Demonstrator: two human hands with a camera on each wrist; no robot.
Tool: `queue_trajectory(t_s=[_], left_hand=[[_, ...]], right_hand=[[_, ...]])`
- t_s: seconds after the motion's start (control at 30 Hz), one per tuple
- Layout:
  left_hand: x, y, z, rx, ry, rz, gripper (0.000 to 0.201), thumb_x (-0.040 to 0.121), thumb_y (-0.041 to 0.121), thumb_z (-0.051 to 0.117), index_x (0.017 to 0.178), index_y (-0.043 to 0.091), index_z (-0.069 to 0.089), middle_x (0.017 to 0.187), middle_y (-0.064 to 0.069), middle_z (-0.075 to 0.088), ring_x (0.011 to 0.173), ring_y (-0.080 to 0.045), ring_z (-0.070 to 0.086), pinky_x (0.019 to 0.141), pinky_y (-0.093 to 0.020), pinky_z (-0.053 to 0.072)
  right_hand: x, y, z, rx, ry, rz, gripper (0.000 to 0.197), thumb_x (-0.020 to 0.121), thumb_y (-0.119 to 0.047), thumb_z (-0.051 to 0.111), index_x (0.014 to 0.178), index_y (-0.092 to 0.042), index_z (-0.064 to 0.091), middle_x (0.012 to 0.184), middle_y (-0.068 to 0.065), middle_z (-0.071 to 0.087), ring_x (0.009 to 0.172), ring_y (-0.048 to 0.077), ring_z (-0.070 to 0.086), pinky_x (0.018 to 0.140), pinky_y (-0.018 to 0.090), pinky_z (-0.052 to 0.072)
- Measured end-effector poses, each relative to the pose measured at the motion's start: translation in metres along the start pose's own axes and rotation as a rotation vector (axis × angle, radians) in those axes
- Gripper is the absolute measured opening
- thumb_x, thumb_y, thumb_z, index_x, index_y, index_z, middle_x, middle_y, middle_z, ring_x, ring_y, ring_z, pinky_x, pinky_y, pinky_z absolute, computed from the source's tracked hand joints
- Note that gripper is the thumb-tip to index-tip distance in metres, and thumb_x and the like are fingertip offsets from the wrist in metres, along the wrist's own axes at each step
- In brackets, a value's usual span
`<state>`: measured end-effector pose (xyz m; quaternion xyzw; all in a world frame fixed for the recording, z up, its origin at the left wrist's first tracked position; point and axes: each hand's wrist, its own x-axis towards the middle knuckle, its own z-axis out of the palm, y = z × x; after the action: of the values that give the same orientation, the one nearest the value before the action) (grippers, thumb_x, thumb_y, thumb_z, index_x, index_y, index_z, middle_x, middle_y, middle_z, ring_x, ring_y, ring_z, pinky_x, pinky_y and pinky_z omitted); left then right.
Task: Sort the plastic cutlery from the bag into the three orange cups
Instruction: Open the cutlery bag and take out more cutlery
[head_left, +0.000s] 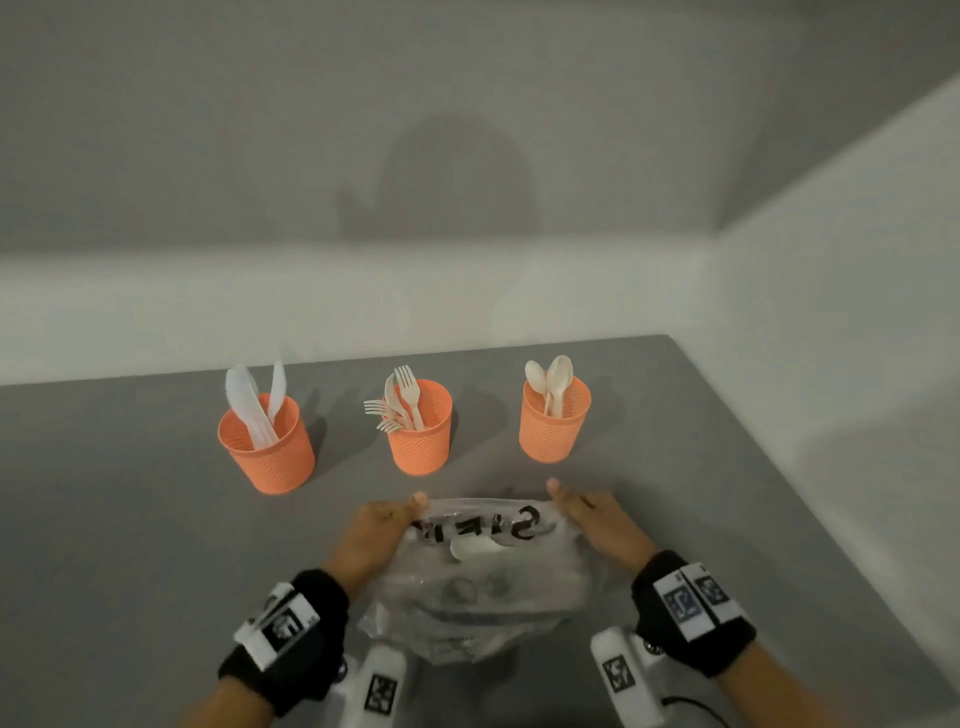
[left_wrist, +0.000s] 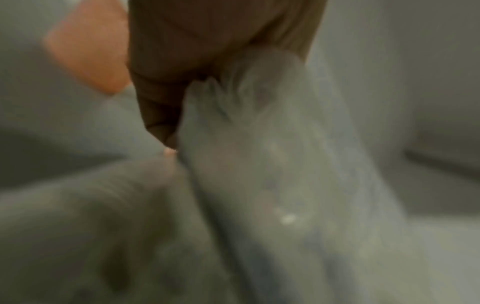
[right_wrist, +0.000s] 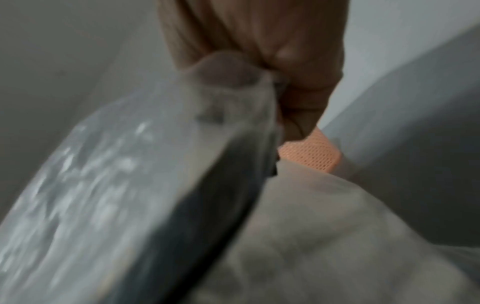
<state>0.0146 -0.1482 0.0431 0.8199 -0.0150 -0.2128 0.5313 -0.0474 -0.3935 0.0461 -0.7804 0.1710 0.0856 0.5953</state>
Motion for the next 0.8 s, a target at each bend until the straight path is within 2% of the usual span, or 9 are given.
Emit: queue_trajectory(t_s=[0.03, 0.1, 0.2, 0.27, 0.33, 0.43, 0.53, 0.67, 0.8], left_hand=[[0.001, 0.007, -0.002, -0.114, -0.078, -0.106, 0.037, 0.094, 0.035, 0.051, 0.064, 0.025, 0.072, 0.067, 0.002, 0.069, 0.066, -0.009, 0.063, 0.068, -0.026, 0.048], [0.005, 0.017, -0.005, -0.307, -0.145, -0.261, 0.031, 0.093, 0.036, 0.052, 0.087, 0.013, 0.071, 0.080, -0.007, 0.072, 0.070, -0.016, 0.067, 0.067, -0.026, 0.054], [0.016, 0.024, -0.007, -0.483, -0.175, -0.341, 0.028, 0.092, 0.031, 0.054, 0.088, 0.007, 0.068, 0.059, -0.003, 0.066, 0.043, -0.010, 0.054, 0.042, -0.017, 0.046], [0.024, 0.020, -0.007, -0.399, -0.207, -0.323, 0.030, 0.092, 0.032, 0.054, 0.097, 0.006, 0.068, 0.073, -0.008, 0.065, 0.054, -0.012, 0.052, 0.049, -0.020, 0.046], [0.029, 0.014, -0.005, -0.225, -0.163, -0.249, 0.025, 0.092, 0.027, 0.054, 0.090, 0.006, 0.067, 0.083, -0.011, 0.065, 0.066, -0.016, 0.056, 0.061, -0.022, 0.047], [0.026, 0.007, -0.003, 0.067, 0.092, -0.053, 0.027, 0.093, 0.025, 0.054, 0.068, 0.013, 0.051, 0.069, -0.002, 0.056, 0.065, -0.016, 0.052, 0.053, -0.018, 0.042], [0.011, 0.007, -0.011, 0.363, 0.275, 0.083, 0.029, 0.088, 0.046, 0.053, 0.084, 0.017, 0.050, 0.072, 0.002, 0.058, 0.070, -0.020, 0.057, 0.064, -0.030, 0.045], [-0.012, 0.020, -0.014, 0.795, 0.148, -0.046, 0.057, 0.073, 0.077, 0.045, 0.084, 0.021, 0.051, 0.088, 0.000, 0.062, 0.084, -0.022, 0.060, 0.074, -0.031, 0.047], [-0.022, 0.014, -0.009, 0.720, -0.087, -0.126, 0.041, 0.084, 0.054, 0.055, 0.065, 0.018, 0.048, 0.066, -0.001, 0.059, 0.056, -0.015, 0.054, 0.055, -0.023, 0.043]], right_hand=[[0.004, -0.003, -0.006, 0.020, -0.054, 0.066, 0.067, 0.082, -0.057, 0.052, 0.071, 0.008, 0.063, 0.072, 0.023, 0.067, 0.068, 0.034, 0.063, 0.081, 0.037, 0.051], [0.006, -0.007, -0.013, 0.120, -0.115, 0.151, 0.070, 0.081, -0.057, 0.051, 0.100, 0.009, 0.067, 0.101, 0.026, 0.069, 0.093, 0.032, 0.067, 0.094, 0.037, 0.049], [0.011, -0.006, -0.017, 0.291, -0.175, 0.192, 0.069, 0.078, -0.057, 0.049, 0.109, 0.002, 0.067, 0.109, 0.021, 0.069, 0.104, 0.030, 0.065, 0.096, 0.038, 0.049], [0.011, -0.003, -0.017, 0.335, -0.201, 0.216, 0.073, 0.077, -0.062, 0.049, 0.112, -0.001, 0.066, 0.112, 0.019, 0.068, 0.108, 0.030, 0.064, 0.100, 0.040, 0.047], [0.008, -0.001, -0.013, 0.234, -0.161, 0.221, 0.079, 0.070, -0.071, 0.051, 0.106, -0.004, 0.069, 0.105, 0.017, 0.071, 0.102, 0.027, 0.067, 0.096, 0.038, 0.049], [-0.001, 0.002, -0.013, -0.136, -0.047, 0.143, 0.082, 0.047, -0.089, 0.055, 0.063, -0.009, 0.054, 0.063, 0.005, 0.056, 0.061, 0.017, 0.055, 0.064, 0.027, 0.043], [-0.014, 0.003, -0.021, -0.492, 0.036, 0.139, 0.068, 0.062, -0.086, 0.037, 0.061, -0.018, 0.037, 0.061, -0.005, 0.046, 0.057, 0.011, 0.043, 0.059, 0.025, 0.035], [-0.034, 0.001, -0.019, -0.530, -0.025, 0.198, 0.077, 0.068, -0.085, 0.035, 0.055, -0.011, 0.054, 0.049, 0.006, 0.059, 0.037, 0.012, 0.053, 0.049, 0.022, 0.047], [-0.042, 0.004, -0.001, -0.071, -0.117, 0.316, 0.056, 0.078, -0.057, 0.059, 0.073, -0.002, 0.065, 0.051, 0.005, 0.063, 0.039, 0.015, 0.058, 0.042, 0.022, 0.048]])
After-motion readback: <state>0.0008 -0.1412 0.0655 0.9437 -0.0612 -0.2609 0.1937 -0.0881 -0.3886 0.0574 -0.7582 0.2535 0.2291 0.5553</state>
